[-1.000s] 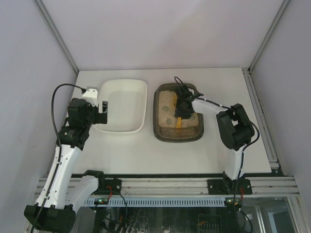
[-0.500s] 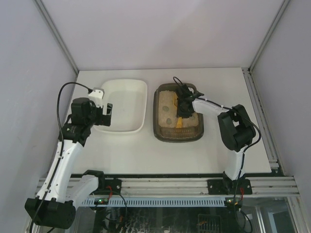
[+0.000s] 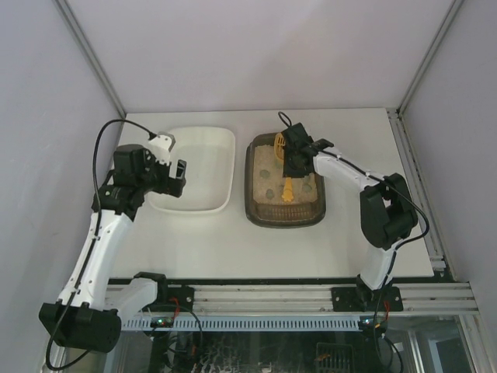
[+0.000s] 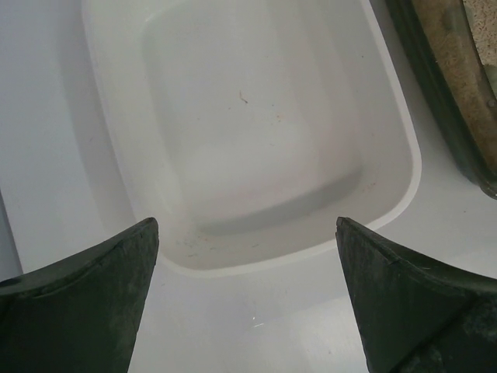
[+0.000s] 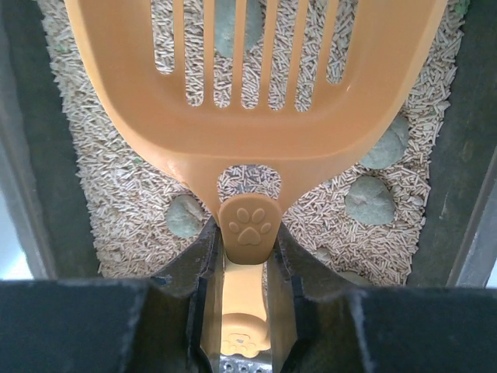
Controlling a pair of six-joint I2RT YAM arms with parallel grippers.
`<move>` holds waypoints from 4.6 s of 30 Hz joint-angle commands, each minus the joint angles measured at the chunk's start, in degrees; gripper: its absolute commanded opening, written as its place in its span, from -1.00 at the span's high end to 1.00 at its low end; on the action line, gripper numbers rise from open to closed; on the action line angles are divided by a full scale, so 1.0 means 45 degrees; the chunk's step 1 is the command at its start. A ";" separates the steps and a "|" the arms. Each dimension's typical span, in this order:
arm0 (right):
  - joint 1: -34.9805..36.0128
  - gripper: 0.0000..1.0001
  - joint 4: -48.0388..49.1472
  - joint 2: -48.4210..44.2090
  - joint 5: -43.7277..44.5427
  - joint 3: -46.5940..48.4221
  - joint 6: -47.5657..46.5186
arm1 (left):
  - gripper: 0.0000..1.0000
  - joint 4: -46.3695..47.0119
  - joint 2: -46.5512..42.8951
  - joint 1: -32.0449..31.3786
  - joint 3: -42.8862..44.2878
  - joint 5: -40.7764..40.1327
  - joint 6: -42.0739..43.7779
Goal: Clean the litter box
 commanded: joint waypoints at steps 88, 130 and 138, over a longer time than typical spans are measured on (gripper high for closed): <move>-0.0338 0.63 0.7685 -0.5830 -1.1171 -0.5720 0.3153 | 1.00 0.9225 0.9129 -0.2484 0.4830 1.0975 -0.9192; -0.0428 1.00 -0.4952 -0.1006 -0.3068 0.1274 -0.1635 | -0.97 0.4785 0.5197 -0.4890 0.0669 -0.3961 -1.4862; 0.0145 1.00 -0.4725 -0.0453 -0.3766 0.1560 -0.1668 | -0.92 0.4576 0.6712 -0.5194 0.1112 -0.3007 -1.5937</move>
